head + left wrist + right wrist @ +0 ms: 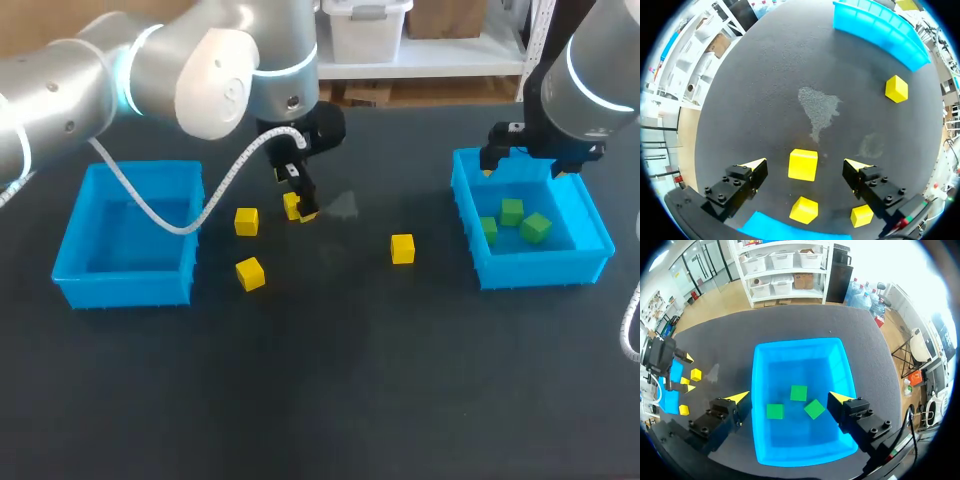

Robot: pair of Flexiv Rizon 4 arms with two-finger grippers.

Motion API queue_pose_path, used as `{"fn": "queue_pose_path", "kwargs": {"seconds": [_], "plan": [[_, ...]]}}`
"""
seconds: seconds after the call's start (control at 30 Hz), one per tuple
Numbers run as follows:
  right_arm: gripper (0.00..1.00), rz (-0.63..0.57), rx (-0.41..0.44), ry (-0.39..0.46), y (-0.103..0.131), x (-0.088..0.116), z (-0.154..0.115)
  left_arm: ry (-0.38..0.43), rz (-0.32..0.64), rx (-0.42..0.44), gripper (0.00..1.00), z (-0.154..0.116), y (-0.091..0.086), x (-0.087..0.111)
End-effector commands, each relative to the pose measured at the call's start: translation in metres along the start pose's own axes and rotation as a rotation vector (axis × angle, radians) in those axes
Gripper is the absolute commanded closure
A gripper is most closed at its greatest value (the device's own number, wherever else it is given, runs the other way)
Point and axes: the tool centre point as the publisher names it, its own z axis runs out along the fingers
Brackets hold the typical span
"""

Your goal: Put the green cubes in the right bin and the yellow cubes in the left bin.

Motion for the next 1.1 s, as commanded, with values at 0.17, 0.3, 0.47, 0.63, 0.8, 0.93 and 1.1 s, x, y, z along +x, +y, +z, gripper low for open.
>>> {"fn": "queue_pose_path", "kwargs": {"seconds": [0.17,0.3,0.47,0.63,0.8,0.93,1.1], "plan": [[0.0,0.001,0.001,-0.004,0.0,0.001,0.0,0.009,-0.003,0.007,0.0,0.007,0.004,-0.003],[0.0,0.001,0.001,-0.004,0.0,0.001,0.0,0.01,-0.006,0.006,0.0,0.01,0.004,-0.001],[0.0,0.001,0.001,-0.004,0.0,0.001,0.0,0.013,-0.015,0.018,0.11,0.013,0.002,0.002],[0.0,0.001,0.001,-0.004,0.0,0.001,0.0,0.01,-0.018,0.024,0.6,0.016,0.0,0.003],[0.0,0.001,0.001,-0.004,0.0,0.001,0.0,0.008,-0.024,0.026,1.0,0.018,-0.001,0.004],[0.0,0.001,0.001,-0.004,0.0,0.001,0.0,0.0,-0.035,0.02,1.0,0.019,-0.001,0.003],[0.0,0.001,0.001,-0.004,0.0,0.001,0.0,-0.019,-0.058,0.014,1.0,0.01,0.005,0.001]]}}
